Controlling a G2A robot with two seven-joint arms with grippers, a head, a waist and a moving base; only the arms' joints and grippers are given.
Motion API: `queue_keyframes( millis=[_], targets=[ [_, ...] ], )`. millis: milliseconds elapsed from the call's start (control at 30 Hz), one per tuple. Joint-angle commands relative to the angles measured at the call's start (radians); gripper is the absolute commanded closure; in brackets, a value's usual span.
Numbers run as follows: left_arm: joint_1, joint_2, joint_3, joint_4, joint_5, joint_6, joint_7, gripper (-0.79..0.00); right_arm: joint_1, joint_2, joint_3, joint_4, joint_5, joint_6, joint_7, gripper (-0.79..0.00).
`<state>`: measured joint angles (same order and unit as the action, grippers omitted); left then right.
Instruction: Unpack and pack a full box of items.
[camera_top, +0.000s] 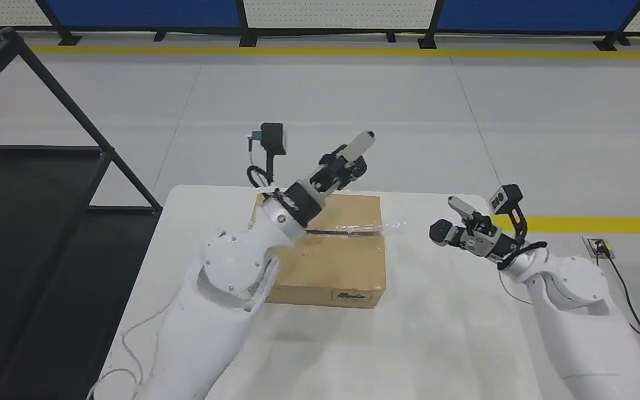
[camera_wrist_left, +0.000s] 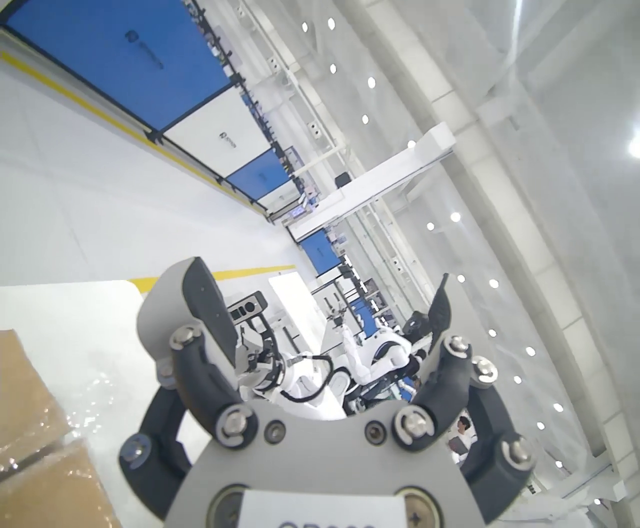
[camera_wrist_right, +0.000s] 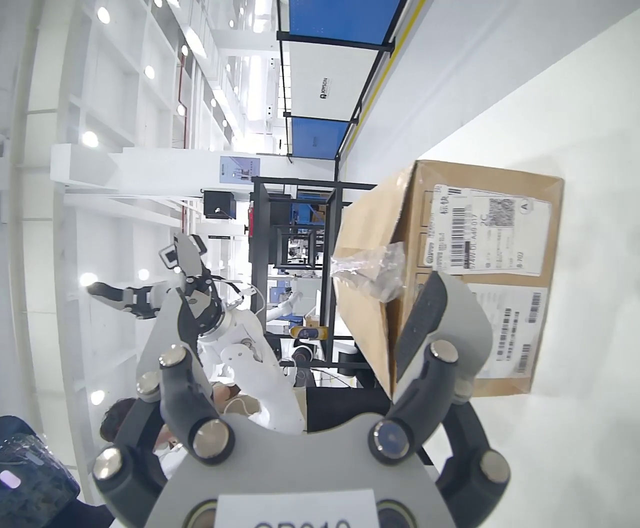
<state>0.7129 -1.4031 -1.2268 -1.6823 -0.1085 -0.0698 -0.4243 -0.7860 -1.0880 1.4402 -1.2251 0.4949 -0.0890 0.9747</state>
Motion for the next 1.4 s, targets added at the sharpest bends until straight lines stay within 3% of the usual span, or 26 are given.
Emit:
queue_keyframes(
  millis=[0,100,200,333,433,533,667,867,900,1033,1100,1133,1267,1367],
  targets=[
    [0.103,0.021,-0.150,-0.109,-0.045,0.015,-0.063,-0.785,0.020,-0.002,-0.011,-0.004,0.013,0.016,0.001,-0.785],
    [0.221,0.046,-0.333,-0.193,-0.103,0.048,-0.144,-0.785,0.024,-0.002,-0.013,-0.007,0.007,0.016,-0.001,-0.785],
    [0.318,0.068,-0.494,-0.213,-0.129,0.054,-0.252,-0.785,0.024,-0.002,-0.013,-0.007,0.007,0.016,-0.001,-0.785],
    [0.432,0.088,-0.659,-0.167,-0.217,0.013,-0.383,-0.785,0.012,-0.002,-0.031,-0.029,-0.019,0.041,-0.010,-0.785],
    [0.499,0.101,-0.719,-0.093,-0.220,-0.046,-0.478,-0.785,0.023,0.000,-0.057,-0.032,-0.064,0.092,0.006,-0.785],
    [0.530,0.108,-0.727,-0.028,-0.203,-0.106,-0.519,-0.785,0.047,0.000,-0.082,-0.009,-0.097,0.127,0.013,-0.785],
    [0.532,0.113,-0.704,0.037,-0.265,-0.119,-0.553,-0.785,0.084,-0.008,-0.130,0.031,-0.142,0.147,-0.036,-0.785],
    [0.524,0.119,-0.662,0.072,-0.291,-0.135,-0.553,-0.785,0.131,-0.020,-0.203,0.077,-0.220,0.161,-0.095,-0.785],
    [0.523,0.120,-0.657,0.073,-0.293,-0.135,-0.551,-0.785,0.136,-0.022,-0.212,0.080,-0.230,0.161,-0.101,-0.714],
    [0.525,0.125,-0.642,0.073,-0.304,-0.134,-0.547,-0.785,0.142,-0.025,-0.221,0.088,-0.237,0.146,-0.123,-0.690],
    [0.528,0.127,-0.636,0.075,-0.303,-0.135,-0.544,-0.785,0.137,-0.024,-0.208,0.083,-0.222,0.120,-0.140,-0.720],
    [0.528,0.129,-0.634,0.075,-0.301,-0.137,-0.542,-0.785,0.131,-0.024,-0.196,0.075,-0.208,0.101,-0.157,-0.785],
    [0.531,0.133,-0.627,0.077,-0.318,-0.144,-0.519,-0.785,0.076,-0.020,-0.130,-0.005,-0.113,0.012,-0.223,-0.785],
    [0.533,0.135,-0.620,0.079,-0.327,-0.151,-0.501,-0.785,0.039,-0.019,-0.114,-0.090,-0.054,0.002,-0.196,-0.785]
  ],
)
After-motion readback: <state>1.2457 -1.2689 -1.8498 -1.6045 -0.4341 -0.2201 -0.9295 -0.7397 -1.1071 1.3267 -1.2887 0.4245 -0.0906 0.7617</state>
